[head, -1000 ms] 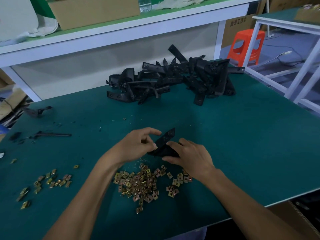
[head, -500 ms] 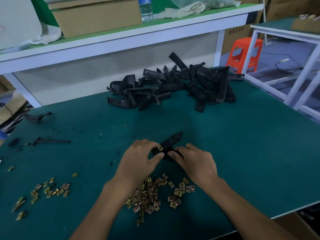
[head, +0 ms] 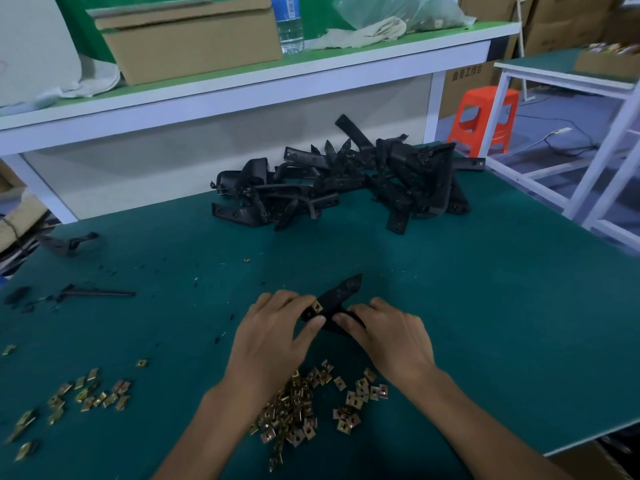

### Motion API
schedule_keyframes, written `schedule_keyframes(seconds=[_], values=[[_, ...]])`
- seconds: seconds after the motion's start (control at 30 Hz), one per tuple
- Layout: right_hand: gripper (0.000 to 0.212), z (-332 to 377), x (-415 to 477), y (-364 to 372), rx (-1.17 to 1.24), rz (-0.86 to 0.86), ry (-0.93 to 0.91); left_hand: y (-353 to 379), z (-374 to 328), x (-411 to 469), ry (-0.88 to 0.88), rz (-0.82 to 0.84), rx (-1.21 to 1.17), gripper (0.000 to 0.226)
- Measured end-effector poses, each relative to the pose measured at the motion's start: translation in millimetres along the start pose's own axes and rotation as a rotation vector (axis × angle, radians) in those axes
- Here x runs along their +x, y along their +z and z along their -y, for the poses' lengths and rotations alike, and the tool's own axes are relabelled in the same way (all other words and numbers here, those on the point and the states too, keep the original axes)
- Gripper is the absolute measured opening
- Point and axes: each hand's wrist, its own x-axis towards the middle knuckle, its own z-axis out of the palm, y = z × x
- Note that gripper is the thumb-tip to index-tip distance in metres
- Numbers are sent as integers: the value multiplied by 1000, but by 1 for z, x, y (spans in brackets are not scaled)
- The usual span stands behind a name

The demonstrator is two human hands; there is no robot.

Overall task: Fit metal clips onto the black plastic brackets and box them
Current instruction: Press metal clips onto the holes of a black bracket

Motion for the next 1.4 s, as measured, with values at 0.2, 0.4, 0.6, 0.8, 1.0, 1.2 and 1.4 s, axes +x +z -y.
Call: schedule_keyframes(seconds=[0.2, 0.4, 0.6, 0.8, 1.0, 1.2, 1.4], values=[[68, -4, 2, 2, 24, -5, 67, 0, -19, -14, 183, 71, -104, 11], [75, -4, 1, 5, -19, -20, 15, 15, -19, -27, 176, 394, -43, 26], [78, -4, 1, 4, -28, -16, -6, 14, -10, -28, 146, 445, -94, 30], [78, -3, 0, 3, -28, -7, -19, 14, -9, -30, 104, 456, -159, 18], [74, -2, 1, 3, -45, -41, -15, 8, -5, -25, -131, 331, -336, 12], [77, -1, -1, 3, -95, -81, -37, -10, 5, -9, -329, 73, -567, 7], [82, 2, -4, 1, -93, -121, -108, -11, 5, 7, -389, -30, -716, 3]])
